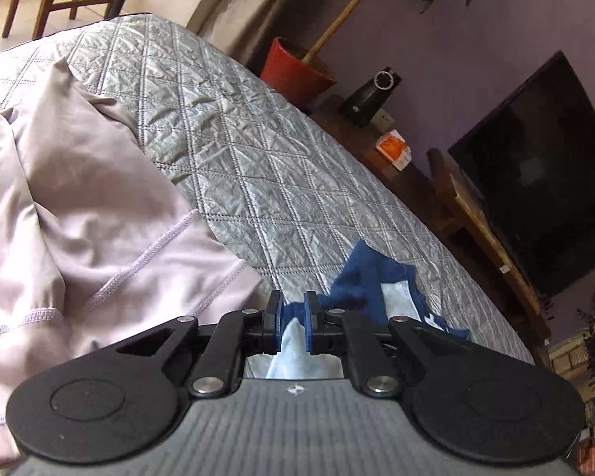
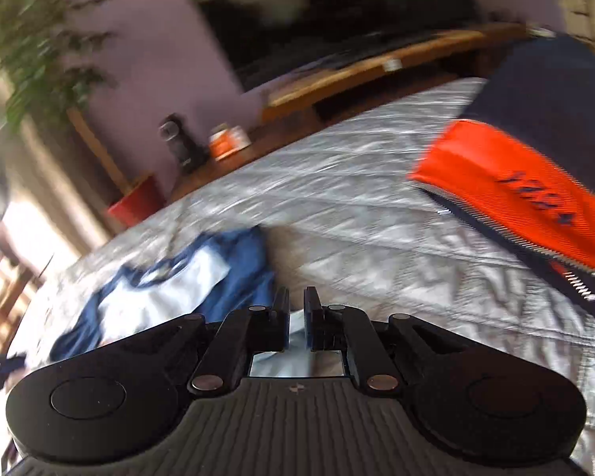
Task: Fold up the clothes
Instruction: 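Lift the hem with both grippers and fold it over toward the collar, then open both grippers to release the folded hem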
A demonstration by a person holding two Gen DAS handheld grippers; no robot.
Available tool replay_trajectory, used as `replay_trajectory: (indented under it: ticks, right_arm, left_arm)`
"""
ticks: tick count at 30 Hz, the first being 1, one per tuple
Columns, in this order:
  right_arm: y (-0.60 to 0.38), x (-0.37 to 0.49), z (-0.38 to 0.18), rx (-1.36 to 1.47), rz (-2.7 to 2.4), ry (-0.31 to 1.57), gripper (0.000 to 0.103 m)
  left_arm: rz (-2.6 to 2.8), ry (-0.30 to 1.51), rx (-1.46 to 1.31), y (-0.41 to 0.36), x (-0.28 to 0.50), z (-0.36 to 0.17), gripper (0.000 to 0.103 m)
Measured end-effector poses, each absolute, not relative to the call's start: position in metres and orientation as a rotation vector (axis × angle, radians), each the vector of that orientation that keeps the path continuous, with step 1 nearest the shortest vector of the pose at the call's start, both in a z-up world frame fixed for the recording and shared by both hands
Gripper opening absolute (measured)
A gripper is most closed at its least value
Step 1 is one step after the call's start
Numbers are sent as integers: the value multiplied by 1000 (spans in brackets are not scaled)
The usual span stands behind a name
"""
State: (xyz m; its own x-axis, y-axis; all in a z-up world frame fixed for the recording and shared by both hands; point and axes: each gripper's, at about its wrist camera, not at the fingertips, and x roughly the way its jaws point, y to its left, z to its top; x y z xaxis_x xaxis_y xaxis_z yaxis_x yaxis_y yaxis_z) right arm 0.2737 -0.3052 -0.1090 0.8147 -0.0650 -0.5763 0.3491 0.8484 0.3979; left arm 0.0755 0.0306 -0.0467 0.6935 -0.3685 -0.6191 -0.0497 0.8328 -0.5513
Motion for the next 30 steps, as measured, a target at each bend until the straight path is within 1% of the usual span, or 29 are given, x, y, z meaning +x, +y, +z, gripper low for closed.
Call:
replay_trajectory:
  ticks: [5,7,8,11,14,16,18,20,23,24,25,26,27,28,29,30]
  right_arm:
    - [-229,306,-119,373,55,777,12]
    - [-218,322,-125,339,60,800,17]
    - [-217,332,-128,323,64,822,17]
    - [-215,359,-128,274,61,806,16]
    - [-220,391,-122,156,-38,788,18]
    - [-237,401,-123,229,-92,782,23]
    - [-252,411,-124,297,-142,773,24]
    - [-248,405,-122,292,-131,757,29]
    - [-227,393,-124,221,-70,760,50]
    - [-224,392,-128,210,-63,773,62]
    - [-222,391,-132,205,-61,782,63]
    - [-230,390,-133,230,-82,770,61]
    - [-238,390,-134,256,-103,757,57]
    - [-247,390,-134,283,-129,745,47]
    - [-259,390,-132,314,-185,731,44]
    - [-269,389,-129,326,-245,713,44]
  left_arm:
    - [-421,838,-357,-26,51,-41,9]
    - [-473,859,-260,-48,48,-43,11]
    - [-475,879,-221,-56,51,-47,13]
    - [-444,935,-205,-61,59,-62,14]
    - [-421,933,-204,-55,54,-67,14]
    - [-423,926,-192,-54,52,-68,14]
    - [-422,914,-168,-55,54,-69,16]
    - [-405,909,-159,-54,63,-69,16]
    - [-351,913,-220,-43,88,-73,16]
    - [-330,917,-255,-37,97,-74,12]
    - [-313,923,-287,-31,105,-75,8]
    - [-295,922,-290,-28,110,-73,8]
    - [-269,911,-273,-26,112,-70,9]
    - [-247,894,-257,-25,113,-66,9]
    - [-233,878,-253,-24,112,-64,9]
    - [-218,863,-256,-22,109,-61,9]
